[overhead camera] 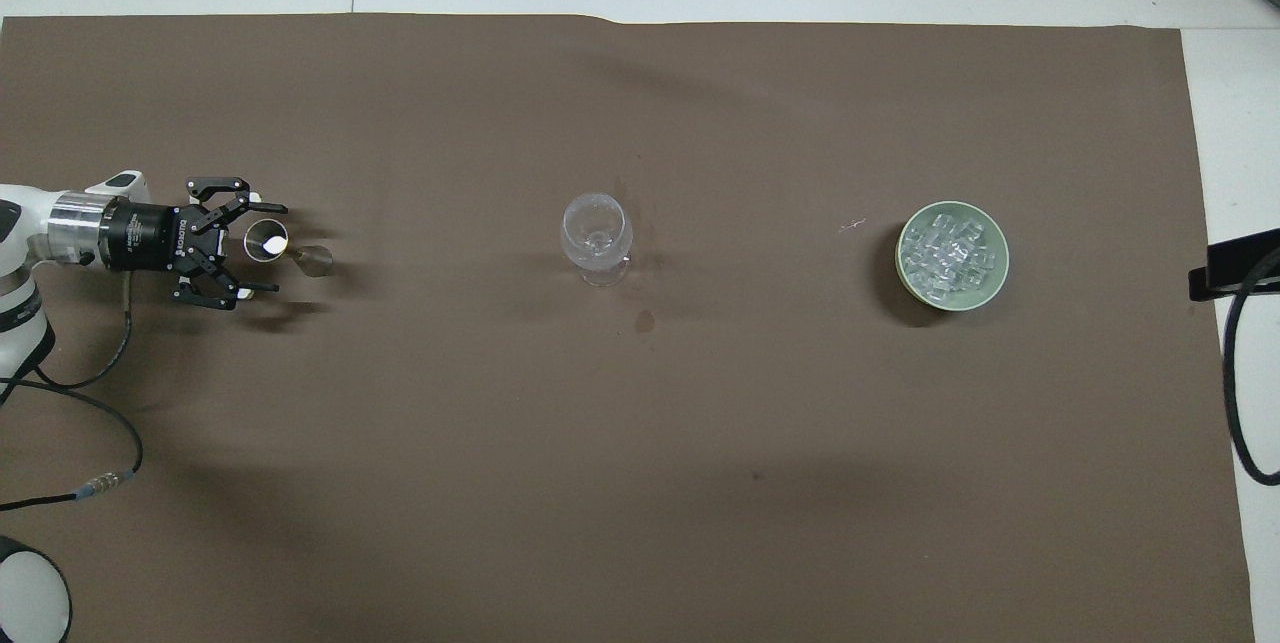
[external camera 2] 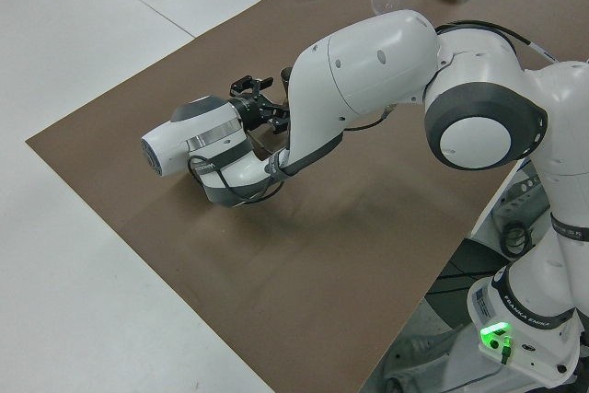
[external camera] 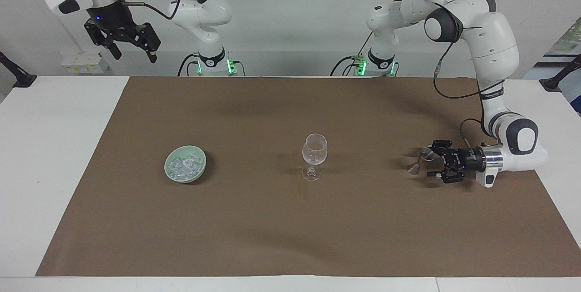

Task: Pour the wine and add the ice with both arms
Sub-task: 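Position the left gripper fingers around the small dark bottle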

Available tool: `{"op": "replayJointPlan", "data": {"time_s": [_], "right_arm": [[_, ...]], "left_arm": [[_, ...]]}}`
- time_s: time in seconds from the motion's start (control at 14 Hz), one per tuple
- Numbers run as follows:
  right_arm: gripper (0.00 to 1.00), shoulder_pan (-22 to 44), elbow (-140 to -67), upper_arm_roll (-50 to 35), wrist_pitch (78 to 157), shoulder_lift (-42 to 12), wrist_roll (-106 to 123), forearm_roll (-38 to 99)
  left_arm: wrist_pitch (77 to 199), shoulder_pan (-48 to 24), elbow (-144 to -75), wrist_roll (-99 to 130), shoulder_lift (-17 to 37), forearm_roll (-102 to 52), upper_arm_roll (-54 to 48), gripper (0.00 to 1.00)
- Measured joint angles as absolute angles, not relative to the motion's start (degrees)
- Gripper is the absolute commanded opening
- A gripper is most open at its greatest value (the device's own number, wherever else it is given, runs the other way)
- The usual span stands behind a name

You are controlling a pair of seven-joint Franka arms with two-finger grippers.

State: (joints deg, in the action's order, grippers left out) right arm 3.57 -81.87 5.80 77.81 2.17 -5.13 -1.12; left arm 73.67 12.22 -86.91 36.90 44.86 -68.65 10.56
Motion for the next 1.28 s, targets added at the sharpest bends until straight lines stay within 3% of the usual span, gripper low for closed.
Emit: {"op": "replayJointPlan", "data": {"time_s": [0.71, 1.0, 1.14, 1.28], "right_arm": [[1.0, 3.6, -81.9, 5.8, 77.8, 2.2, -5.1, -1.1], [1.0, 3.6, -81.9, 5.8, 77.8, 2.2, -5.1, -1.1], [1.0, 3.6, -81.9, 5.8, 77.8, 2.2, -5.1, -1.1], [1.0, 3.6, -81.9, 5.8, 77.8, 2.2, -5.1, -1.1]], "left_arm": [[73.5, 12.2, -88.1, 33.7, 45.4, -70.4, 10.2, 1.0], [73.5, 12.2, -88.1, 33.7, 45.4, -70.8, 10.1, 0.71], [73.4, 12.2, -88.1, 33.7, 45.4, -71.0, 10.1, 0.63], [73.4, 12.2, -88.2, 33.7, 45.4, -71.1, 10.0, 0.61]]}}
